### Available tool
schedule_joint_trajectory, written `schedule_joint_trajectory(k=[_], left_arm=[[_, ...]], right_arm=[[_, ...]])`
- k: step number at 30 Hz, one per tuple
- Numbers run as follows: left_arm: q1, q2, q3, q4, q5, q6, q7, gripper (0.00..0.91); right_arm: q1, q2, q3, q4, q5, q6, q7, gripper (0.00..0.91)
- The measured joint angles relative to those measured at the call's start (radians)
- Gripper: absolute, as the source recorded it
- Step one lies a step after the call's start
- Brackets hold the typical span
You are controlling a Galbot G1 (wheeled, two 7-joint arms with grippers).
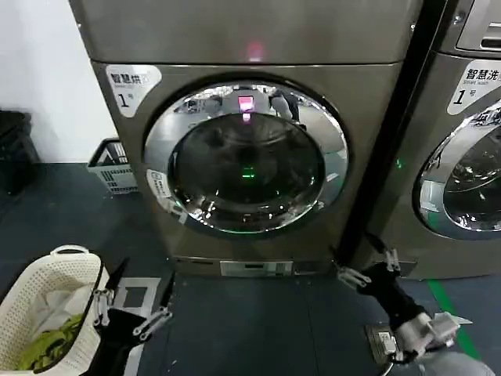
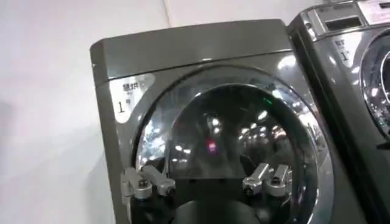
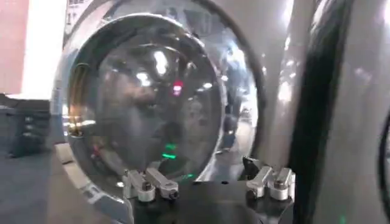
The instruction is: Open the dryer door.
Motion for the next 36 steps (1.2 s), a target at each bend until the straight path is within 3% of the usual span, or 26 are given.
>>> schedule_joint_trajectory(k=[17, 36], left_arm=[[0.015, -0.006, 0.014, -0.005, 0.018, -0.013, 0.003, 0.907], [0.013, -0.019, 0.011, 0.007, 0.023, -0.015, 0.011, 0.907]], right_arm=[[0.352, -0.125, -0.290, -0.153, 0.105, -0.027, 0.030, 0.907], [0.651, -0.103, -0.523, -0.283, 0.134, -0.041, 0.060, 0.907]])
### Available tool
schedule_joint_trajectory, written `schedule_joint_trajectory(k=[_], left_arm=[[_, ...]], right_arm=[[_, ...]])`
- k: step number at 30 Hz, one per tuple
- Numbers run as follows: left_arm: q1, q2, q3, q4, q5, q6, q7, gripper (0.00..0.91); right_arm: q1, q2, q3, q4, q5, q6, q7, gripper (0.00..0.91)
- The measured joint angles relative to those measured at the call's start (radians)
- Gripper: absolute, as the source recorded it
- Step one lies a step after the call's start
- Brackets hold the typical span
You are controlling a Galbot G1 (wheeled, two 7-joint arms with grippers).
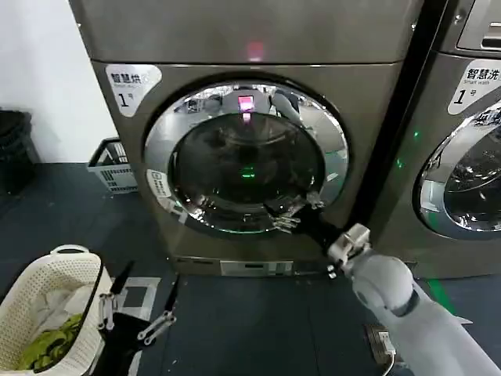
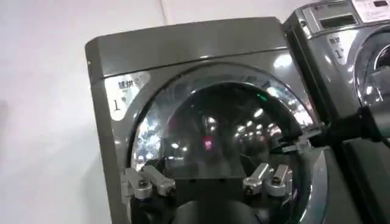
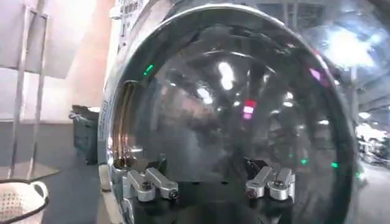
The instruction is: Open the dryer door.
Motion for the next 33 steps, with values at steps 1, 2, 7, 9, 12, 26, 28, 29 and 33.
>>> schedule_joint_trajectory(k=[1, 2, 7, 9, 12, 26, 28, 29, 33], left_arm=[[0.000, -0.001, 0.000, 0.000, 0.000, 0.000, 0.000, 0.907], [-0.001, -0.002, 0.000, 0.001, 0.000, 0.000, 0.001, 0.907], [-0.002, -0.004, 0.000, 0.002, 0.001, -0.001, 0.002, 0.907], [-0.002, -0.004, 0.000, 0.002, 0.001, -0.001, 0.003, 0.907], [-0.003, -0.004, 0.000, 0.003, 0.001, -0.001, 0.005, 0.907], [-0.012, -0.006, -0.001, 0.013, -0.001, -0.003, 0.009, 0.907], [-0.012, -0.006, -0.002, 0.013, -0.001, -0.003, 0.009, 0.907], [-0.013, -0.006, -0.002, 0.013, -0.001, -0.004, 0.010, 0.907], [-0.015, -0.006, -0.002, 0.013, -0.001, -0.005, 0.010, 0.907]], right_arm=[[0.010, 0.002, -0.009, -0.006, 0.003, 0.000, 0.000, 0.907], [0.020, 0.003, -0.020, -0.013, 0.006, 0.000, 0.000, 0.907], [0.067, 0.010, -0.068, -0.046, 0.026, -0.001, -0.006, 0.907], [0.083, 0.012, -0.083, -0.055, 0.031, -0.002, -0.008, 0.907], [0.106, 0.017, -0.112, -0.067, 0.033, -0.005, -0.007, 0.907], [0.211, 0.059, -0.212, -0.140, 0.029, -0.004, 0.004, 0.907], [0.221, 0.065, -0.222, -0.146, 0.029, -0.004, 0.006, 0.907], [0.227, 0.068, -0.230, -0.149, 0.030, -0.005, 0.008, 0.907], [0.259, 0.087, -0.263, -0.164, 0.033, -0.008, 0.018, 0.907]])
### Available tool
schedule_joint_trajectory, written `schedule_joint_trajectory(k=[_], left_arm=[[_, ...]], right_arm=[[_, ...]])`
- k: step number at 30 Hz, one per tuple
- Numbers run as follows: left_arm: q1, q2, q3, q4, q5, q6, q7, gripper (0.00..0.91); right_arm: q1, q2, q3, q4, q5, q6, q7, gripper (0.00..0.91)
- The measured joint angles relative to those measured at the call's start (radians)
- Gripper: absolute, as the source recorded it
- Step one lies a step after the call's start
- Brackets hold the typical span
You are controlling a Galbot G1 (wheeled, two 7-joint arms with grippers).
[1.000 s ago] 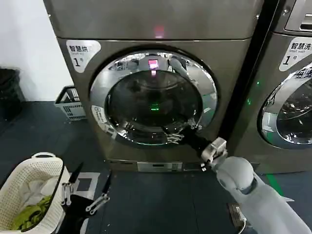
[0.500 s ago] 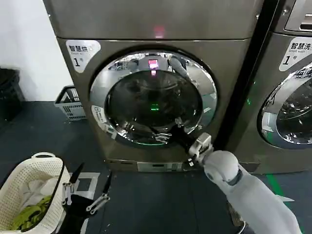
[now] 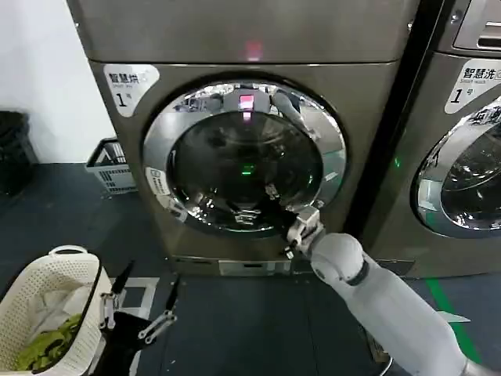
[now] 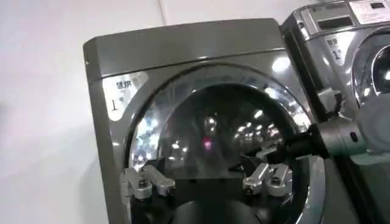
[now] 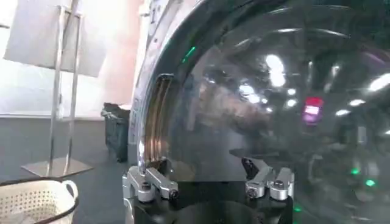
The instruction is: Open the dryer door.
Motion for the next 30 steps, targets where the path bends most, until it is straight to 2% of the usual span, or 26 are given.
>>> schedule_joint_trajectory(k=[17, 30], left_arm=[[-0.003, -0.005, 0.002, 0.002, 0.002, -0.005, 0.002, 0.907], [-0.004, -0.005, 0.001, 0.005, 0.002, -0.008, 0.003, 0.907]], right_arm=[[0.112, 0.068, -0.129, -0.055, 0.023, -0.017, 0.084, 0.907], [0.209, 0.160, -0.229, -0.163, 0.031, -0.021, 0.076, 0.907]])
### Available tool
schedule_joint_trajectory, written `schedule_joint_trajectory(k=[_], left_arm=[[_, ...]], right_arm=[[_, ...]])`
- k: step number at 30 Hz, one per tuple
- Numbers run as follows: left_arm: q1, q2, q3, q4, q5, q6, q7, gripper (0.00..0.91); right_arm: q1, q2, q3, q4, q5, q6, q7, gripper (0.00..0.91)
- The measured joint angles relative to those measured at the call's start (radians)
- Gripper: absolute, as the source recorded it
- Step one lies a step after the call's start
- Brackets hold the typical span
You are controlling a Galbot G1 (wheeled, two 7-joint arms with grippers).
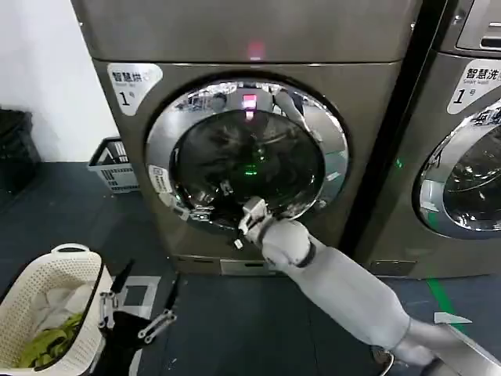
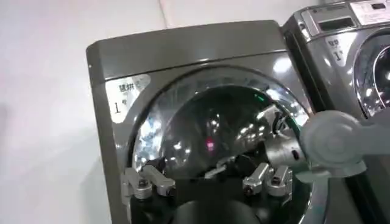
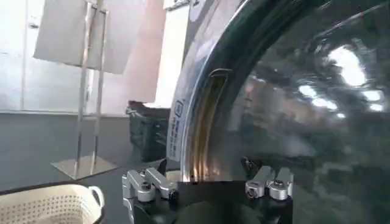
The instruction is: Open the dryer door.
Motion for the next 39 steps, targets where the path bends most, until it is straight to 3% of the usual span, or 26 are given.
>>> schedule_joint_trajectory(k=[19, 39], left_arm=[[0.006, -0.001, -0.008, -0.016, 0.001, -0.007, 0.004, 0.907], [0.015, -0.001, -0.015, -0.028, -0.005, -0.012, 0.014, 0.907]], right_arm=[[0.104, 0.146, -0.048, -0.195, -0.001, 0.030, -0.090, 0.907], [0.175, 0.211, -0.061, -0.362, -0.002, 0.056, -0.193, 0.907]])
